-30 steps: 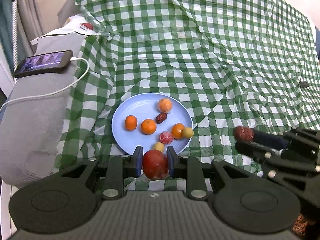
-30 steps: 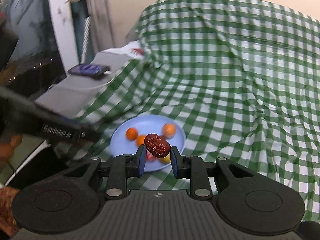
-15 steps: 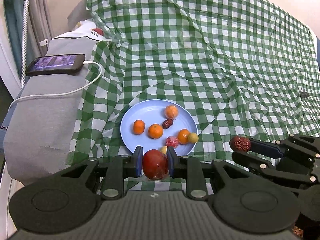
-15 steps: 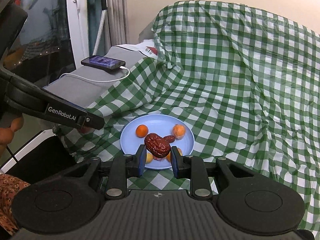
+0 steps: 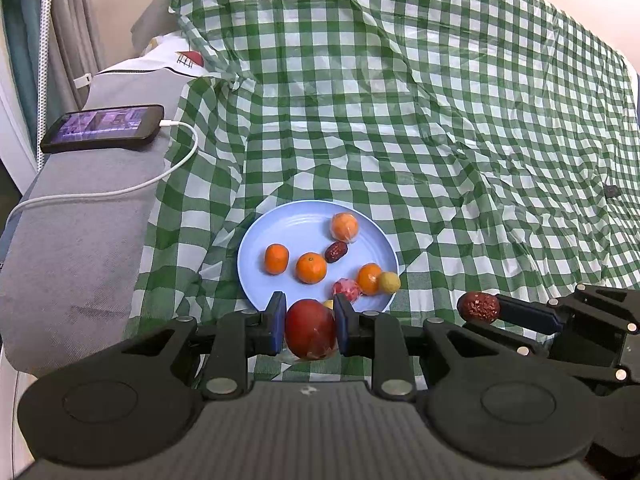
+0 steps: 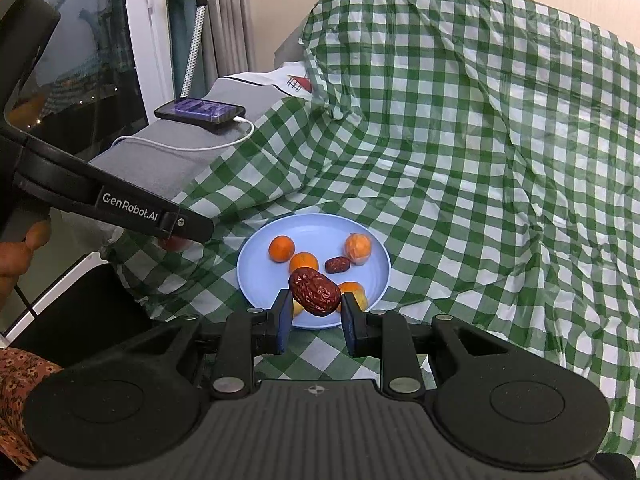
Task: Organize fruits
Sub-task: 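Carry the red fruit and red date over the blue plate and lower them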
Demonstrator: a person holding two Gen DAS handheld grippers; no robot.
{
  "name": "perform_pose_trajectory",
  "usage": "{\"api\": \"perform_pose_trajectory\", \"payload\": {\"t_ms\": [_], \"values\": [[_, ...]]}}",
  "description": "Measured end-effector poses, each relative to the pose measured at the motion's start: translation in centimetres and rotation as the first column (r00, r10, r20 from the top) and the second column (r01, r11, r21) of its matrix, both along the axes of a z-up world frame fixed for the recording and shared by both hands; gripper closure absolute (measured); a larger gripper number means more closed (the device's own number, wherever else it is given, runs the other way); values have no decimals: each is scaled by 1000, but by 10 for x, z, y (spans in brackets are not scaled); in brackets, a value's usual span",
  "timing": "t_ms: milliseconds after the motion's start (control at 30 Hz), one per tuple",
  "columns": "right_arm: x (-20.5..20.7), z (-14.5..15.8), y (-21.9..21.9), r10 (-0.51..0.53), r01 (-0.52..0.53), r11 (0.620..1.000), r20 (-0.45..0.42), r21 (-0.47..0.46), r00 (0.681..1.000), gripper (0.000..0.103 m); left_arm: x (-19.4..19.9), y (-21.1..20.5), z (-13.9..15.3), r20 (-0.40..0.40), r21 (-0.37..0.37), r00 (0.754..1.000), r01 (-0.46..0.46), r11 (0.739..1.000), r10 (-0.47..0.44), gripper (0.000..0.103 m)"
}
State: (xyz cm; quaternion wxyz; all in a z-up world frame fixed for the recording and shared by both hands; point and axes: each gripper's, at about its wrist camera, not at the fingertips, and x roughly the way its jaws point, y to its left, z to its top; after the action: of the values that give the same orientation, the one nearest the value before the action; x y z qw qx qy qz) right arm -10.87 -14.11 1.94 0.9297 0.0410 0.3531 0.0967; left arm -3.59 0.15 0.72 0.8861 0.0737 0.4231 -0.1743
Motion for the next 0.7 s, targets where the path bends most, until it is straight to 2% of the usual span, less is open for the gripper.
{"api": "perform_pose_trajectory", "payload": {"t_ms": [700], "values": [[46, -21, -6, 6, -4, 1000, -81, 21, 997, 76, 50, -8, -14, -34, -11, 999, -9, 1000, 9, 75]]}}
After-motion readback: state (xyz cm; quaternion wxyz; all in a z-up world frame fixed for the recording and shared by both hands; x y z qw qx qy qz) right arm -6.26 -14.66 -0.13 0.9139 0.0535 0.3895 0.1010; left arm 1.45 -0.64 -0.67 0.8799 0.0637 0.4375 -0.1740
